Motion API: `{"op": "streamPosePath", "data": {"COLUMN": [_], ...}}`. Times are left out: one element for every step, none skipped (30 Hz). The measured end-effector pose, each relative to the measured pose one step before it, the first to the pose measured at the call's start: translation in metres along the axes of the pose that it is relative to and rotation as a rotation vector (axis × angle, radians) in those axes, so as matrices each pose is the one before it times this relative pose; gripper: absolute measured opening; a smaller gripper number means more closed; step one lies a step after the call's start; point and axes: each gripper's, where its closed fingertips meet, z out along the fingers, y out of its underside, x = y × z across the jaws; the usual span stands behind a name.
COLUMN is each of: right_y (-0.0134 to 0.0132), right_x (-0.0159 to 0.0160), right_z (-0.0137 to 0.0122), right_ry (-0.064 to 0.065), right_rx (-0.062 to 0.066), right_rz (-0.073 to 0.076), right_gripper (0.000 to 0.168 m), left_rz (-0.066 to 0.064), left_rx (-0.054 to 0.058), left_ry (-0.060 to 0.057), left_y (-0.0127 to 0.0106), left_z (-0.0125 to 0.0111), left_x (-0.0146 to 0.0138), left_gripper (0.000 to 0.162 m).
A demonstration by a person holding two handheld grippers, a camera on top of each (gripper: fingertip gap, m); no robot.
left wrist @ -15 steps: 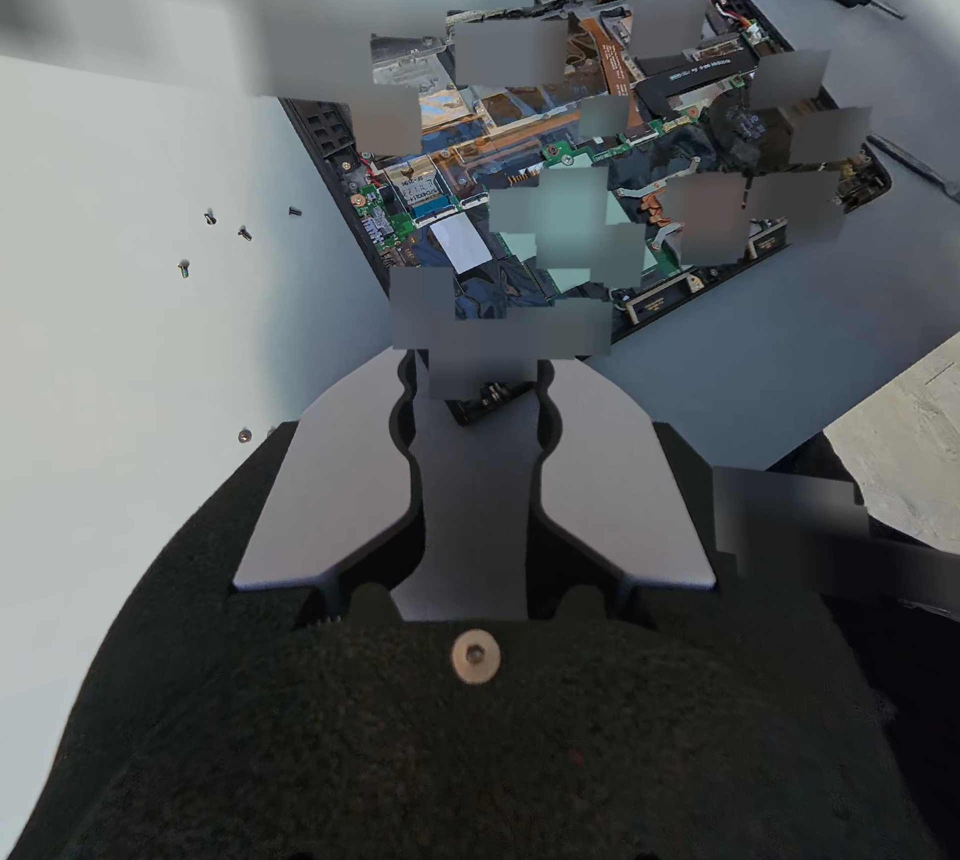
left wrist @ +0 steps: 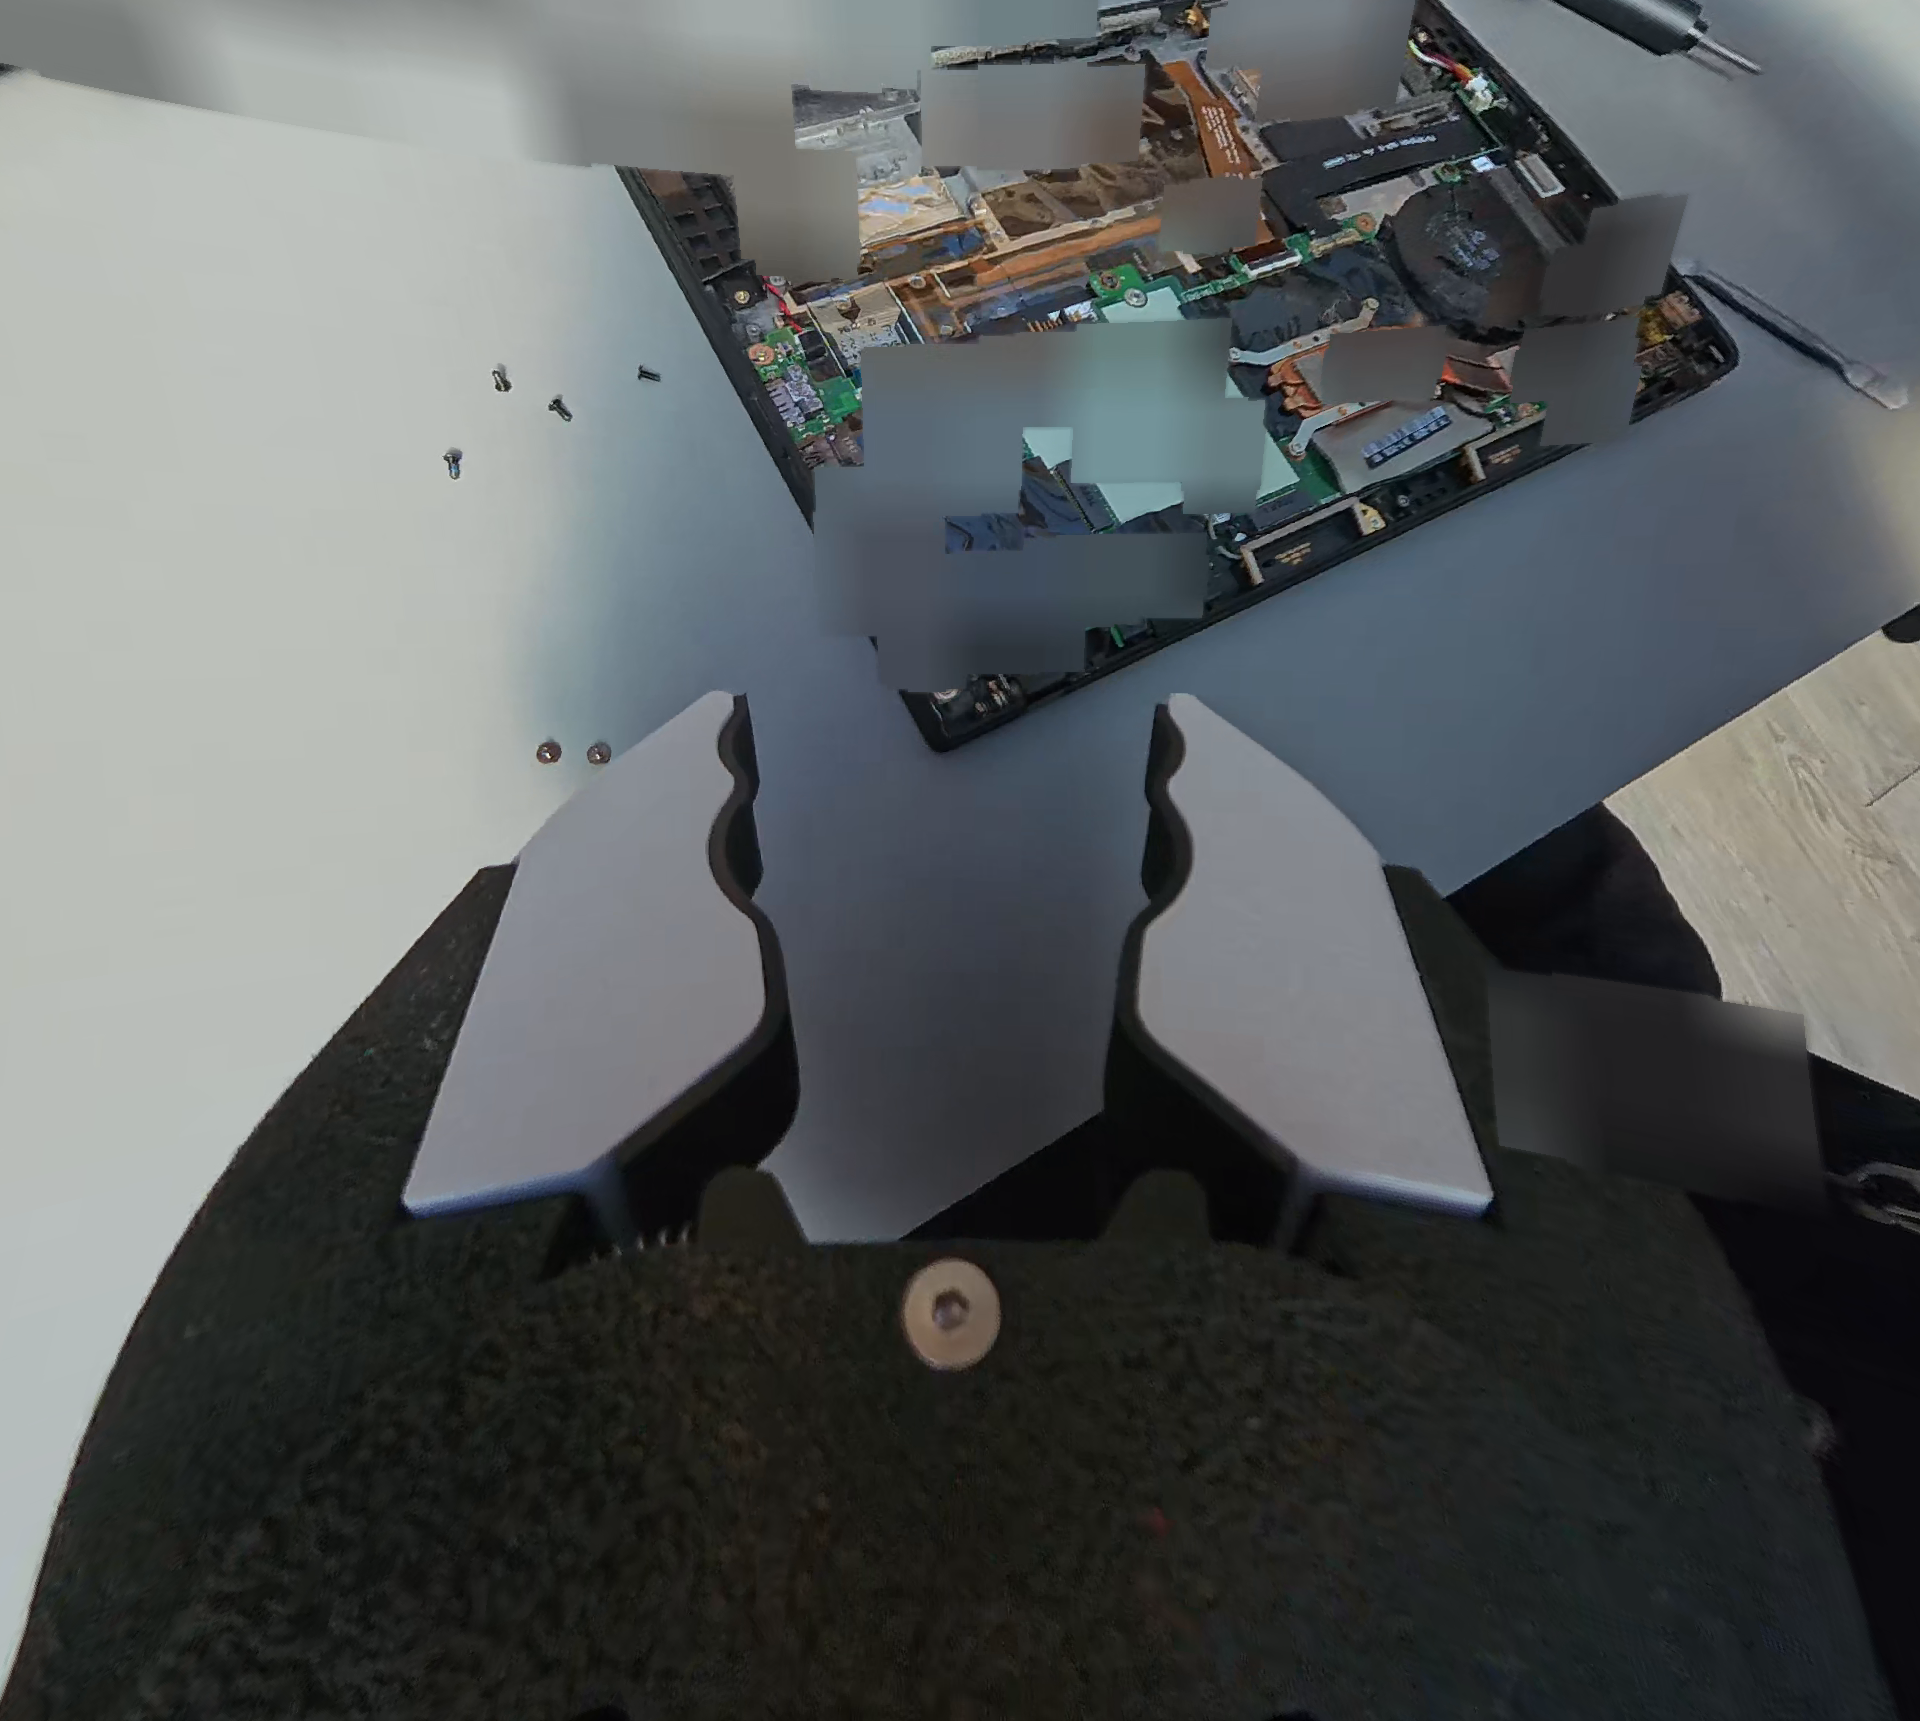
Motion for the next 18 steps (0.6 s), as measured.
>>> {"op": "streamPosePath", "data": {"right_y": [-0.00196,-0.00093,-0.00044,0.00011,0.00138,0.00218,0.00038,-0.00132,-0.00293,-0.00573,-0.00892,-0.01045,-0.01160,-0.01216,-0.01140,-0.01015,-0.00972,-0.01023], "right_x": [-0.00089,-0.00213,-0.00253,0.00017,-0.00010,-0.00116,-0.00178,-0.00403,-0.00541,-0.00515,-0.00549,-0.00819,-0.01168,-0.01311,-0.01117,-0.00892,-0.00833,-0.00815], "right_z": [0.00079,0.00071,0.00048,-0.00014,-0.00078,-0.00112,-0.00238,-0.00481,-0.00791,-0.01069,-0.01298,-0.01433,-0.01461,-0.01407,-0.01257,-0.01179,-0.01120,-0.01079], "right_ry": [-0.0087,-0.0146,-0.0135,0.0074,0.0090,0.0070,0.0081,-0.0015,-0.0030,0.0027,0.0013,-0.0121,-0.0229,-0.0214,-0.0026,0.0145,0.0194,0.0171], "right_rx": [0.0075,0.0058,0.0071,0.0039,-0.0091,-0.0143,0.0021,0.0146,0.0215,0.0380,0.0552,0.0568,0.0547,0.0512,0.0400,0.0264,0.0221,0.0237], "right_rz": [0.0112,0.0091,0.0057,-0.0001,-0.0109,-0.0171,-0.0098,-0.0037,-0.0052,-0.0030,0.0056,0.0146,0.0062,-0.0061,-0.0140,-0.0247,-0.0312,-0.0278], "right_gripper": [0.033,0.026,0.017,0.016,0.016,0.016,0.016,0.016,0.016,0.016,0.017,0.016,0.016,0.016,0.016,0.016,0.016,0.017], "left_rz": [-0.0034,-0.0020,-0.0006,0.0012,0.0027,0.0049,0.0069,0.0077,0.0093,0.0093,0.0088,0.0068,0.0055,0.0069,0.0111,0.0128,0.0132,0.0168], "left_rx": [0.0011,0.0003,0.0008,0.0025,0.0047,0.0078,0.0053,0.0024,0.0072,0.0078,0.0041,0.0039,0.0089,0.0090,0.0066,0.0058,0.0037,0.0047], "left_ry": [0.0008,0.0007,0.0023,0.0073,0.0104,0.0128,0.0165,0.0178,0.0171,0.0186,0.0228,0.0268,0.0319,0.0368,0.0360,0.0306,0.0298,0.0316], "left_y": [0.00061,0.00071,0.00023,-0.00048,-0.00158,-0.00261,-0.00279,-0.00292,-0.00372,-0.00404,-0.00380,-0.00434,-0.00582,-0.00655,-0.00667,-0.00716,-0.00763,-0.00854], "left_z": [-0.00116,-0.00068,-0.00018,0.00034,0.00090,0.00143,0.00210,0.00234,0.00229,0.00275,0.00337,0.00407,0.00476,0.00573,0.00642,0.00694,0.00695,0.00594], "left_x": [-0.00036,-0.00025,0.00034,0.00137,0.00240,0.00318,0.00412,0.00446,0.00473,0.00501,0.00596,0.00669,0.00772,0.00839,0.00808,0.00706,0.00701,0.00765], "left_gripper": [0.071,0.071,0.070,0.069,0.068,0.067,0.067,0.067,0.066,0.064,0.063,0.062,0.061,0.060,0.059,0.058,0.058,0.058]}}
